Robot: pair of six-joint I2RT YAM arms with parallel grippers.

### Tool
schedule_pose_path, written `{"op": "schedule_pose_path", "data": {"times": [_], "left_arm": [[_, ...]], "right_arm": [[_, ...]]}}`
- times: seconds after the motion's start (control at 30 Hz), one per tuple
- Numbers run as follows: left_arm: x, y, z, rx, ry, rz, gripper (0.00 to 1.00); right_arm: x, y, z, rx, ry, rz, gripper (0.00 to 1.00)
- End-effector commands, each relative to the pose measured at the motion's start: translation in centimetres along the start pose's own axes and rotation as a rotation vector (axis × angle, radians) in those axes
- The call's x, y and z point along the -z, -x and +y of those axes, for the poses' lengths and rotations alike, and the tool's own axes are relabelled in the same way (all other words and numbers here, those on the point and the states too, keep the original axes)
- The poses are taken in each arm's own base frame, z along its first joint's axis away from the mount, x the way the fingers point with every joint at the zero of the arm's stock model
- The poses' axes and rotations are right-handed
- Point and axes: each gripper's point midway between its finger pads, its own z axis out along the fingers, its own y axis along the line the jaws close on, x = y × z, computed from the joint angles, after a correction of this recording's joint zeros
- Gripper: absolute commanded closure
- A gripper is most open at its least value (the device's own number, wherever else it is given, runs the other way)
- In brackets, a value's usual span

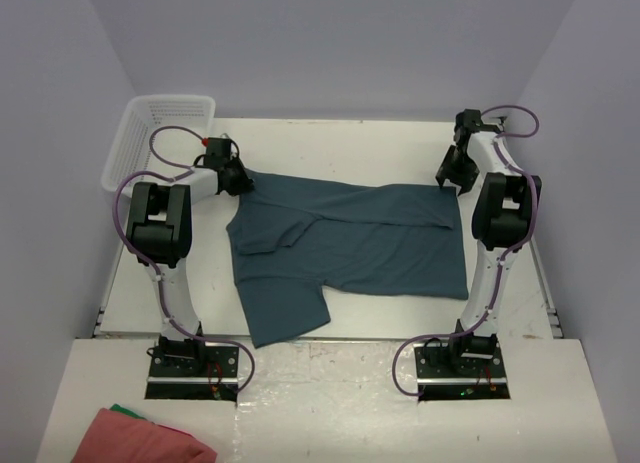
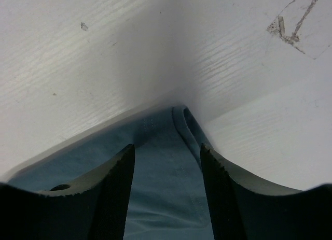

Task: Fold and stack the t-shirts
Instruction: Fold the flattened tshirt in 1/3 of the way

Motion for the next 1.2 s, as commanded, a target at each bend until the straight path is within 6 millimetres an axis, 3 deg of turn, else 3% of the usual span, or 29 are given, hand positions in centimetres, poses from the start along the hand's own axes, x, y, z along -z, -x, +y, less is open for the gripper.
{"op": "schedule_pose_path", "data": {"times": [0.0,0.27,0.33,0.4,0.53,0.67,0.77,0.87,0.9,0.93,1.17], "left_arm": [[-0.1,-1.1,2.0,-0.02,0.042,0.038,1.0],[0.3,-1.3,1.5,-0.017,0.018,0.042,1.0],[0.4,-1.4,1.4,-0.015,0.01,0.049,1.0],[0.4,-1.5,1.3,-0.01,0.007,0.053,1.0],[0.7,-1.5,1.2,-0.008,0.004,0.051,1.0],[1.0,-1.2,1.0,-0.007,0.0,0.043,1.0],[1.0,-1.1,0.8,-0.005,-0.006,0.041,1.0],[0.9,-1.3,1.0,-0.004,-0.004,0.045,1.0],[0.9,-1.3,1.0,-0.006,-0.002,0.044,1.0],[0.9,-1.4,1.1,-0.005,-0.002,0.048,1.0],[1.0,-1.2,0.7,-0.008,-0.015,0.045,1.0]], "right_arm": [[0.3,0.2,0.4,-0.035,0.02,0.014,0.45],[0.2,0.0,-0.1,-0.075,0.076,0.108,0.43],[0.2,-0.1,-0.4,-0.082,0.088,0.121,0.34],[0.3,-0.1,-0.8,-0.094,0.102,0.138,0.32],[0.3,-0.3,-0.8,-0.097,0.109,0.173,0.35],[0.2,-0.3,-0.7,-0.089,0.108,0.182,0.64],[0.2,-0.2,-0.7,-0.096,0.109,0.173,0.74],[0.3,-0.3,-0.6,-0.091,0.116,0.18,0.71],[0.2,-0.4,-0.5,-0.091,0.117,0.187,0.63],[0.2,-0.5,-0.6,-0.092,0.116,0.193,0.61],[0.3,-0.8,-0.4,-0.077,0.128,0.222,0.59]]}}
